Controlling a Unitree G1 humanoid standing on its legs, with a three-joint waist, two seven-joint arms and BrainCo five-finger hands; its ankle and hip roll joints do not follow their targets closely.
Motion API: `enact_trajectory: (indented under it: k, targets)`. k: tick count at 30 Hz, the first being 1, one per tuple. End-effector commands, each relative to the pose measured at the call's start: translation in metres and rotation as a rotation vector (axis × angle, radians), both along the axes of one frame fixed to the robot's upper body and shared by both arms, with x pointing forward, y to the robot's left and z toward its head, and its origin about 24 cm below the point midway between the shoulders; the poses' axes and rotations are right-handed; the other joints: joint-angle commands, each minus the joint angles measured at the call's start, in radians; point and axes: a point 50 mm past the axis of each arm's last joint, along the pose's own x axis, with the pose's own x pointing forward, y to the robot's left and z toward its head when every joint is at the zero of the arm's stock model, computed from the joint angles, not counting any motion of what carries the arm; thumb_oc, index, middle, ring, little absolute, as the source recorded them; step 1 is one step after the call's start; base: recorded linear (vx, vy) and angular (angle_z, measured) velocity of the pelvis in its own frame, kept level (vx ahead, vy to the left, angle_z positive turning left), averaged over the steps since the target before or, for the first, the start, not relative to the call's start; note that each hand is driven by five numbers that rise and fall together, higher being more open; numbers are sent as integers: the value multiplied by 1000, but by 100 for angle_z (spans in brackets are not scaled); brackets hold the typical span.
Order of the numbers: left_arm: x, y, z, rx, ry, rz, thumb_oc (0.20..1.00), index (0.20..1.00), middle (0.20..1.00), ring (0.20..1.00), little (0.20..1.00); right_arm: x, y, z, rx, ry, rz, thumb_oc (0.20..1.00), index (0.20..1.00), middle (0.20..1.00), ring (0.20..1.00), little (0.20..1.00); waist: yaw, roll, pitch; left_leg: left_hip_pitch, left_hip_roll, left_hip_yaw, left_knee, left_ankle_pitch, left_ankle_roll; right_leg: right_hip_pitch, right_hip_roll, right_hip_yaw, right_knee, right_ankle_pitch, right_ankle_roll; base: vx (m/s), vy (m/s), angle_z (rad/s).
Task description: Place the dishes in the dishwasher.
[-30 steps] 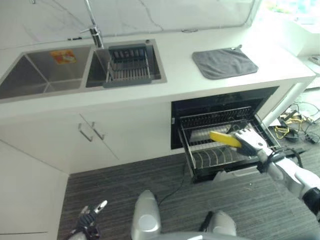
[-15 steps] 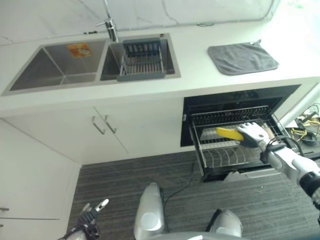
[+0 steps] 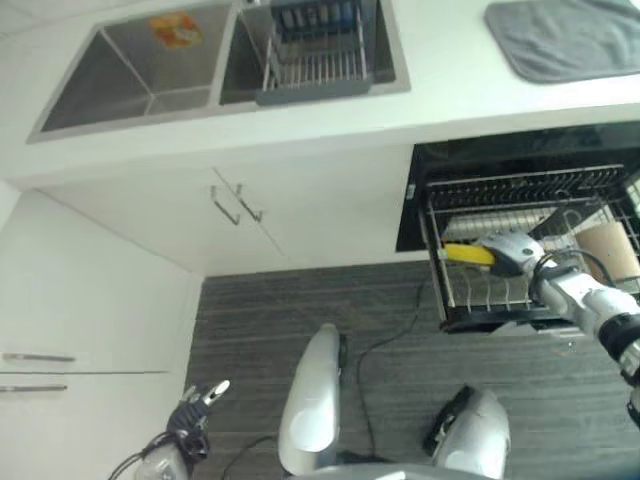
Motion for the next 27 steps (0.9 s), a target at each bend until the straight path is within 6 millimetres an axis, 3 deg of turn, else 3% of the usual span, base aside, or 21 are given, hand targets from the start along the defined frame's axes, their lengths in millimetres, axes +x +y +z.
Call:
enact_trajectory:
  k: [1, 8, 16, 27]
  targets:
    - [11, 14, 16, 21, -91, -5, 1000, 1000, 1000, 1000, 1000, 19, -3, 38, 7, -116, -44, 200, 200, 200, 200, 200, 28, -1, -44, 78, 110, -140, -99, 84, -111, -46, -19, 87, -107, 149, 36, -239, 68, -8]
    - [28, 13, 25, -18, -167, 7, 1000, 1000, 1000, 1000, 1000, 30, -12, 59, -67, -156, -127, 200, 200, 200, 200, 200, 32, 19, -10, -5, 78, -144, -73, 58, -99, -150, -26, 129, -62, 138, 38, -120, 36, -1]
    - [35, 14, 30, -34, -212, 5, 1000, 1000, 1000, 1000, 1000, 31, -39, 73, -109, -203, -308, 200, 200, 200, 200, 200, 41, 31, 9, -54, 56, -141, -76, 60, -83, -205, -22, 132, -48, 134, 27, -68, -9, -2]
    - [46, 8, 34, -62, -255, -14, 1000, 1000, 1000, 1000, 1000, 33, -42, 63, -87, -136, -425, 200, 200, 200, 200, 200, 45, 51, 20, -73, 38, -123, -90, 64, -65, -228, -10, 125, -49, 137, 10, -9, -1, 0]
